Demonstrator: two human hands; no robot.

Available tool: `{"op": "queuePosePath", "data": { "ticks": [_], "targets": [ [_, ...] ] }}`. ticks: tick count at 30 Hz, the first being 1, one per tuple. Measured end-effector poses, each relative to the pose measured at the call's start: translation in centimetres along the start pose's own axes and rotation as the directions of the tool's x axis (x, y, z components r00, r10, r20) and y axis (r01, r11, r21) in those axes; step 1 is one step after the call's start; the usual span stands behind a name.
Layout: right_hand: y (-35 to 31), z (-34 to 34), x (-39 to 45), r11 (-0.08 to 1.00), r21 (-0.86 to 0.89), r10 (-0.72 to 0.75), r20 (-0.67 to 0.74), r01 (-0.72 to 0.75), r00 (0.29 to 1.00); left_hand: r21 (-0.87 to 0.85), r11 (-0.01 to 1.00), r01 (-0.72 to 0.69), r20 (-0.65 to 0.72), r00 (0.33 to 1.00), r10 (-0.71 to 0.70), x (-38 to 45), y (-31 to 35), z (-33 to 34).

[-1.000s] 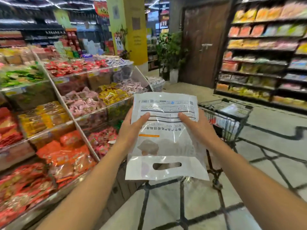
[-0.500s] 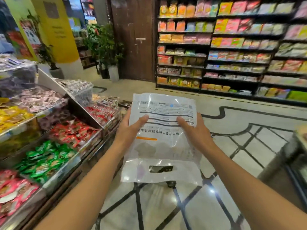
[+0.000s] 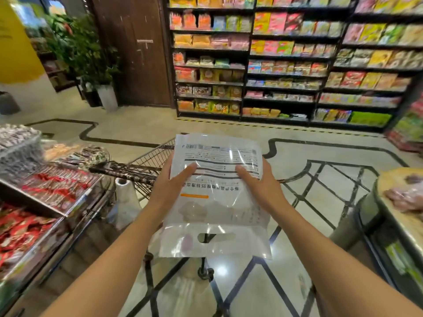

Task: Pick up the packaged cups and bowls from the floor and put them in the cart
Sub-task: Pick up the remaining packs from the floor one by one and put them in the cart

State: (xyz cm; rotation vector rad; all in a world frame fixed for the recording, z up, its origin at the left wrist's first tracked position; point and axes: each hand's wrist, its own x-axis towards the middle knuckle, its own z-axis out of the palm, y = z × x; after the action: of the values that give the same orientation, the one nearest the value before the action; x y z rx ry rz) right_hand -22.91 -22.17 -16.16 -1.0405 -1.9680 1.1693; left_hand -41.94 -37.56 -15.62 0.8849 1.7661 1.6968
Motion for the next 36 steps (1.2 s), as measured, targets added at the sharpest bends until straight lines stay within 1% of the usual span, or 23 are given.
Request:
{"op": "queuePosePath", "data": {
  "ticks": [6,13,18,21,25,30,33,36],
  "targets": [
    [4.4,-3.1,9.5,1.0,0.016,0.027,0.024,-0.027,0.999,0.054,0.998,0.044,-0.042,0.998,-0.042,8.4,-1.6,6.4],
    [7.1,-8.1,21.3,0.999,-0.012,0.032,0.106,-0.031,0.994,-0.002,0.996,0.093,-0.107,0.99,-0.093,17.5,-1.9,14.6],
    [8.9,-8.8,28.4,0.999,-0.038,-0.007,0.165,0.014,0.986,-0.015,0.991,0.131,-0.151,0.98,-0.131,22.7,-3.0,17.0],
    [9.5,-7.7,31.8,0.999,-0.048,-0.008,0.204,0.018,0.979,-0.011,0.99,0.144,-0.202,0.969,-0.143,25.5,-3.7,17.4],
    [10.0,-4.7,36.3,0.999,-0.033,-0.019,0.264,0.028,0.964,-0.023,0.986,0.163,-0.24,0.957,-0.164,29.4,-5.5,16.1],
    [10.4,1.3,42.2,0.999,-0.021,-0.036,0.364,0.047,0.931,-0.073,0.982,0.176,-0.301,0.934,-0.19,34.5,-8.5,12.9],
    [10.5,5.3,45.5,0.999,-0.035,-0.021,0.424,0.04,0.905,-0.138,0.972,0.192,-0.312,0.923,-0.227,37.3,-10.8,10.3],
    [10.2,9.2,48.3,0.998,-0.046,-0.01,0.492,0.037,0.871,-0.172,0.961,0.218,-0.387,0.882,-0.269,39.5,-13.4,7.8]
  ]
}}
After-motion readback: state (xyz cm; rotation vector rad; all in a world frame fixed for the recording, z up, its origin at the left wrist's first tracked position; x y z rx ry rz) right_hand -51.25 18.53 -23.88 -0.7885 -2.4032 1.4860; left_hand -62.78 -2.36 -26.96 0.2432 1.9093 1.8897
